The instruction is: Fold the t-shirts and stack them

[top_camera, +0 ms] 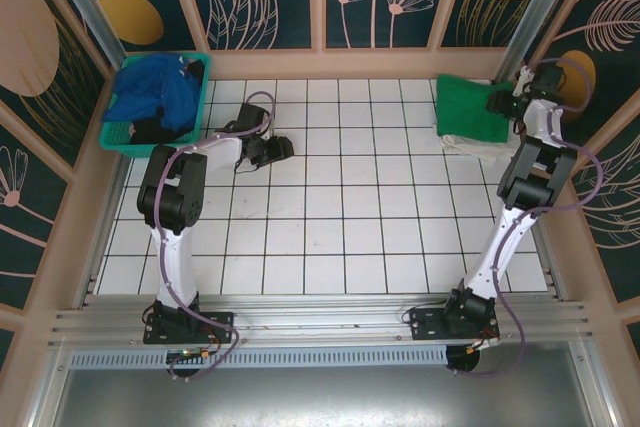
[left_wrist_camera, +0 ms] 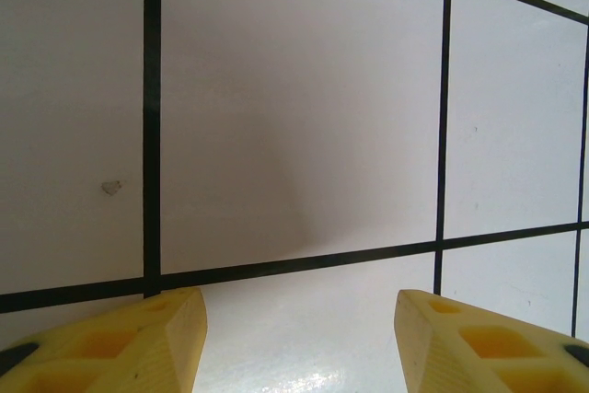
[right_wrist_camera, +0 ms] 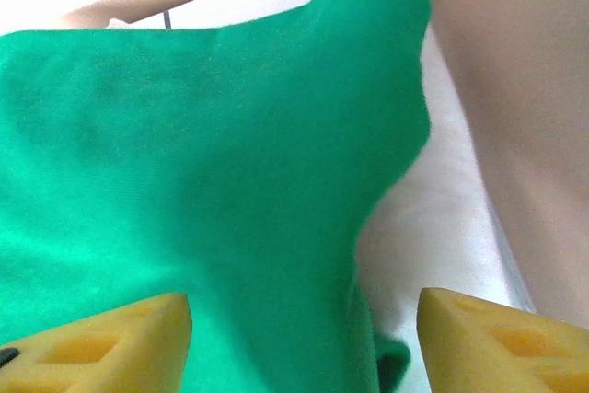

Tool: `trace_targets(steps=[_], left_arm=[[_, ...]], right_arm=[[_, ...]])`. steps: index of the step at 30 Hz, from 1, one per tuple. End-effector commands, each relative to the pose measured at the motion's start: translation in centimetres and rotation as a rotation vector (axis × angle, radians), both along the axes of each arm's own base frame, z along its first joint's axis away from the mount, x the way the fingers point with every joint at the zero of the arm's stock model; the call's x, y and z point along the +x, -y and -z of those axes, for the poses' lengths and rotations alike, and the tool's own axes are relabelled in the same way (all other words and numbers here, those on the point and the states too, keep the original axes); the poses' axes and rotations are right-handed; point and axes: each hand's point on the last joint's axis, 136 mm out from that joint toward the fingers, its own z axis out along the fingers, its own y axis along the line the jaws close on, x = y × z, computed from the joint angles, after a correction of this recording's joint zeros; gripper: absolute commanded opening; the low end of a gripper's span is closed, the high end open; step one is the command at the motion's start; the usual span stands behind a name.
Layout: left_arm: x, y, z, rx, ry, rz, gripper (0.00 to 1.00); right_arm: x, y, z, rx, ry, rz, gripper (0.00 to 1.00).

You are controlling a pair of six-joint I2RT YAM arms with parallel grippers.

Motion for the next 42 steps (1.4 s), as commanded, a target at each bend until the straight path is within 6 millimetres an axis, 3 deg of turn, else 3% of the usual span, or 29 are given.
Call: trace_targets(steps=[1,5,6,8,12,16,20,23,25,29,33,36,39,42], left_arm=[[-2.5,-0.5,1.8,0.026,-0.088,0.016,0.58],[-2.6,-0.4,0.6,0.008,-0.056,0.017,0.58],[-2.6,-0.5,0.0,0.006,-0.042,0.014,0.58],[-2.6,-0.5,-1.1,-0.001,-0.014,0.009,0.60],[-2.6,-1.1,-3.8,0.003,0.061,-0.011,0.69],[-2.9,-2.1,-6.3,0.017,0.140,-0.049,0.75],[-2.9,-3.3,-8.4,0.043,0.204,-0.108,0.81],[-2.7,-4.9,-11.1,0.069,0.295,-0.183,0.90],[-2.8,-6.3,-12.9,0.105,0.362,-0.247,0.98],[-4.0,-10.9,-17.3,0.244,0.531,-0.401,0.99],[-7.6,-16.1,-19.4,0.423,0.672,-0.548,0.98],[-10.3,-19.1,-18.6,0.582,0.715,-0.592,0.99],[-12.9,-21.4,-15.6,0.707,0.716,-0.628,0.99],[-13.8,-22.0,-13.5,0.679,0.785,-0.616,0.99]], right_arm=[[0.3,-1.1,-8.6,-0.119,0.185,0.110,0.65],[0.0,-5.4,-8.9,-0.138,0.230,0.084,0.61],[0.2,-6.5,-8.2,-0.127,0.233,0.070,0.60],[0.9,-7.6,-6.0,-0.088,0.214,0.057,0.60],[1.4,-7.5,0.3,-0.042,0.077,0.089,0.59],[-0.8,-7.8,5.1,0.000,-0.040,0.121,0.58],[-3.4,-8.6,7.1,0.048,-0.102,0.135,0.60],[-4.1,-9.3,6.4,0.068,-0.122,0.134,0.63],[-4.1,-9.4,4.4,0.053,-0.077,0.134,0.67],[-4.9,-9.3,0.2,0.019,0.014,0.134,0.83],[-9.2,-10.3,-1.7,-0.008,0.090,0.175,0.99],[-13.2,-12.2,-1.7,-0.047,0.196,0.185,0.99],[-16.5,-14.1,-1.5,-0.081,0.330,0.157,0.99],[-19.2,-16.0,-2.2,-0.151,0.548,0.054,0.99]])
